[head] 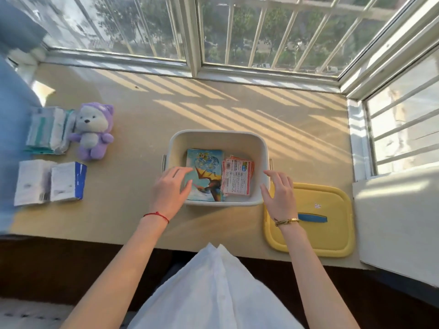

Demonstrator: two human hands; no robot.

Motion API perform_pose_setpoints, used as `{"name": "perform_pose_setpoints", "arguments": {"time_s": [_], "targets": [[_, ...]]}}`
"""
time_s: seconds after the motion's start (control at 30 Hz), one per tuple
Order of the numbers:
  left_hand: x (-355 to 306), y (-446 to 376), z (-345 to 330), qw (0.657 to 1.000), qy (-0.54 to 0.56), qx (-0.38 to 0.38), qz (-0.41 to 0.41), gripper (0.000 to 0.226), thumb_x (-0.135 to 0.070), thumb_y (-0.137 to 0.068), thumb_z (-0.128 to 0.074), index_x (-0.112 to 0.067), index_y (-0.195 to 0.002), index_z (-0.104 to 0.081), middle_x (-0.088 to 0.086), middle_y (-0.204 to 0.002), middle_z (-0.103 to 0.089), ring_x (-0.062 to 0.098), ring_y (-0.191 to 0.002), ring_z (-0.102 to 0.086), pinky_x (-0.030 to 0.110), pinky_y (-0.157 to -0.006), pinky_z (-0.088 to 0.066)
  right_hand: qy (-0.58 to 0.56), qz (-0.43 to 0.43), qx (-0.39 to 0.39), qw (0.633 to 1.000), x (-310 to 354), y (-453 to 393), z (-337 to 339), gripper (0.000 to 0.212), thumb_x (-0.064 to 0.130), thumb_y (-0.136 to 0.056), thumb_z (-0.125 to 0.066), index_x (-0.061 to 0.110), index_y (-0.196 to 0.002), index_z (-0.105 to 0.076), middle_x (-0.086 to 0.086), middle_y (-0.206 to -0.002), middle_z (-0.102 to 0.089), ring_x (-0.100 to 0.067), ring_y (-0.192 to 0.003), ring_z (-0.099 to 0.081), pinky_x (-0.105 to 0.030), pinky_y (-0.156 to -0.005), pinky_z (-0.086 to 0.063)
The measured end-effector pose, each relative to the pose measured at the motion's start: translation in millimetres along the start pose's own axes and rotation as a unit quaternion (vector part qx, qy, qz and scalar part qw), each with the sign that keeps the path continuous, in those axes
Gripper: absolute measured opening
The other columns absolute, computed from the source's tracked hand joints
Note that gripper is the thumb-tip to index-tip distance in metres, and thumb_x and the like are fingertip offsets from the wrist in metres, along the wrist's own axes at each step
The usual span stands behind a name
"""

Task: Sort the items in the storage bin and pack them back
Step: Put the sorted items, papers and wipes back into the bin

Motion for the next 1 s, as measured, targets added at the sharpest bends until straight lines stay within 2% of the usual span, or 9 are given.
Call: {"name": "perform_pose_setpoints", "arguments": {"time_s": [0.07, 0.17, 0.27, 0.4, 0.57, 0.77, 1.0], "targets": [[8, 22, 29, 0.999, 0.006, -0.03, 0.012, 0.027, -0.016, -0.086, -0.064, -0.017, -0.113, -0.067, 0.002, -0.107, -0.068, 0.024, -0.099, -0.063, 0.038, -0.08, -0.054, 0.001, 0.034, 0.005, 0.999, 21, 7, 3, 0.036, 0.006, -0.086, -0.065, 0.008, -0.122, -0.06, -0.01, -0.112, -0.062, -0.026, -0.105, -0.05, -0.025, -0.094, -0.036], [19, 54, 70, 0.998, -0.011, -0.061, 0.026, 0.027, -0.022, -0.088, -0.059, -0.019, -0.114, -0.066, -0.001, -0.107, -0.066, 0.019, -0.098, -0.062, 0.034, -0.076, -0.054, 0.008, 0.074, 0.018, 0.997, 52, 16, 3, 0.037, 0.007, -0.086, -0.066, 0.008, -0.123, -0.059, -0.009, -0.113, -0.062, -0.024, -0.104, -0.05, -0.029, -0.095, -0.039], [40, 89, 102, 0.994, -0.028, -0.08, 0.067, 0.029, -0.017, -0.088, -0.065, -0.019, -0.116, -0.065, -0.001, -0.11, -0.066, 0.021, -0.093, -0.064, 0.032, -0.072, -0.051, 0.014, 0.102, 0.038, 0.994, 82, 26, -2, 0.04, 0.009, -0.087, -0.066, 0.01, -0.126, -0.056, -0.008, -0.114, -0.061, -0.025, -0.108, -0.051, -0.034, -0.097, -0.041], [74, 137, 139, 0.988, -0.025, -0.112, 0.106, 0.029, -0.019, -0.089, -0.063, -0.019, -0.119, -0.064, -0.001, -0.112, -0.066, 0.02, -0.095, -0.064, 0.032, -0.076, -0.05, 0.028, 0.131, 0.061, 0.989, 121, 39, -16, 0.04, 0.01, -0.088, -0.064, 0.01, -0.126, -0.056, -0.008, -0.116, -0.06, -0.026, -0.111, -0.05, -0.026, -0.096, -0.033], [127, 195, 182, 0.977, -0.021, -0.155, 0.143, 0.029, -0.015, -0.088, -0.066, -0.016, -0.117, -0.065, 0.001, -0.11, -0.067, 0.021, -0.099, -0.062, 0.035, -0.084, -0.05, 0.029, 0.159, 0.083, 0.983, 181, 57, -51, 0.037, 0.011, -0.088, -0.065, 0.01, -0.124, -0.057, -0.01, -0.116, -0.06, -0.029, -0.111, -0.05, -0.036, -0.099, -0.037], [217, 247, 238, 0.969, -0.021, -0.172, 0.177, 0.03, -0.015, -0.088, -0.066, -0.015, -0.117, -0.065, 0.003, -0.109, -0.067, 0.021, -0.103, -0.06, 0.037, -0.092, -0.049, 0.027, 0.173, 0.096, 0.98, 267, 89, -117, 0.036, 0.012, -0.087, -0.066, 0.011, -0.123, -0.059, -0.009, -0.113, -0.06, -0.03, -0.109, -0.05, -0.04, -0.097, -0.041], [322, 280, 296, 0.976, -0.033, -0.129, 0.174, 0.032, -0.018, -0.09, -0.063, -0.017, -0.122, -0.062, 0.004, -0.113, -0.066, 0.023, -0.104, -0.061, 0.04, -0.089, -0.05, 0.005, 0.152, 0.094, 0.984, 364, 133, -193, 0.039, 0.015, -0.089, -0.065, 0.013, -0.126, -0.056, -0.009, -0.116, -0.059, -0.028, -0.11, -0.051, -0.037, -0.097, -0.04]]}}
Point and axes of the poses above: each hand's wrist, its own y-axis away from the middle knuckle, its own z-axis out of the back of the hand, x = y × z, the point moved 10 cm from there along -y, towards the middle knuckle
